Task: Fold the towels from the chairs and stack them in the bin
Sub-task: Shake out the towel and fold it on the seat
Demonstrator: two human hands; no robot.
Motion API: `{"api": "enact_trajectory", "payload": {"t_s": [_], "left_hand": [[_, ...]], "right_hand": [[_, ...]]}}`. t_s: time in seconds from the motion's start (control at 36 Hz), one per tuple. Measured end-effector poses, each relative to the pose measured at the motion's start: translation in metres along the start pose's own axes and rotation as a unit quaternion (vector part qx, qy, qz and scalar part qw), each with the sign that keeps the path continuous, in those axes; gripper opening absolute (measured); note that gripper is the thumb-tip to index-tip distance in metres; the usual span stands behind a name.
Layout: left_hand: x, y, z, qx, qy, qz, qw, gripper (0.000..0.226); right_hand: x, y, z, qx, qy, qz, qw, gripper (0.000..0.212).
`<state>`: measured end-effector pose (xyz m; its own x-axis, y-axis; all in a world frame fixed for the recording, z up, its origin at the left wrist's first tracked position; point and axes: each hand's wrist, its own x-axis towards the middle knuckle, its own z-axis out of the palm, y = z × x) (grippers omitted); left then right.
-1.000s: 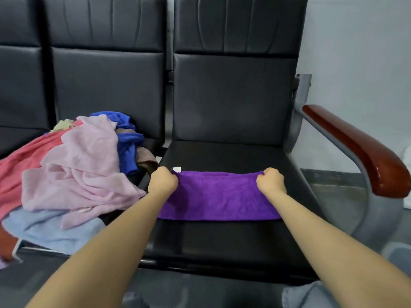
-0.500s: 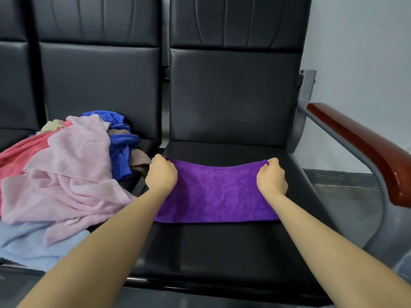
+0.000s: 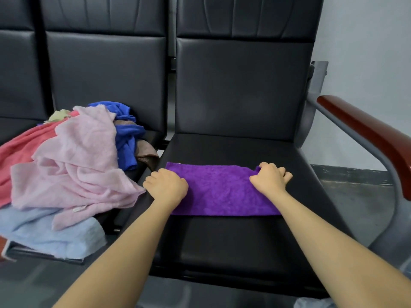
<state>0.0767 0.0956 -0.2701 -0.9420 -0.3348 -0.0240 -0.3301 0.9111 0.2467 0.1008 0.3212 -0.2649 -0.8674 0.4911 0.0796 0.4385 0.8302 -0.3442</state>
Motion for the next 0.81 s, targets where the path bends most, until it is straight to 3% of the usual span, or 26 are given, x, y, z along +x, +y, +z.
{"api": "enact_trajectory", "payload": {"t_s": [0.08,0.19,0.28,0.36,0.47,0.56,0.81], "left_hand": [[-0.004,-0.005,0.001,0.033,0.011,0.036,0.999,0.044],[-0.011,-0.007,0.006,0.07,0.044,0.076,0.994,0.028],[-0.011,-0.008,0.004,0.066,0.052,0.09,0.992,0.025],[-0.009,-0.01,0.002,0.03,0.054,0.107,0.992,0.024],[-0.01,-0.013,-0.001,-0.042,0.068,0.117,0.99,0.021],[-0.011,-0.014,-0.007,-0.106,0.066,0.127,0.984,0.026],[-0.026,-0.004,-0.028,-0.137,0.096,0.22,0.961,0.034]], "right_hand": [[-0.006,-0.001,0.0,0.007,0.082,-0.018,0.996,0.024],[-0.012,-0.003,0.001,-0.026,0.209,-0.05,0.976,0.043],[-0.015,-0.005,0.004,-0.012,0.231,-0.095,0.968,0.05],[-0.017,-0.008,0.006,0.01,0.174,-0.173,0.969,0.042],[-0.018,-0.008,0.011,-0.013,-0.007,-0.292,0.956,0.042],[-0.019,-0.007,0.016,-0.083,-0.131,-0.283,0.946,0.053],[-0.037,-0.027,0.026,-0.114,-0.166,-0.238,0.95,0.062]]}}
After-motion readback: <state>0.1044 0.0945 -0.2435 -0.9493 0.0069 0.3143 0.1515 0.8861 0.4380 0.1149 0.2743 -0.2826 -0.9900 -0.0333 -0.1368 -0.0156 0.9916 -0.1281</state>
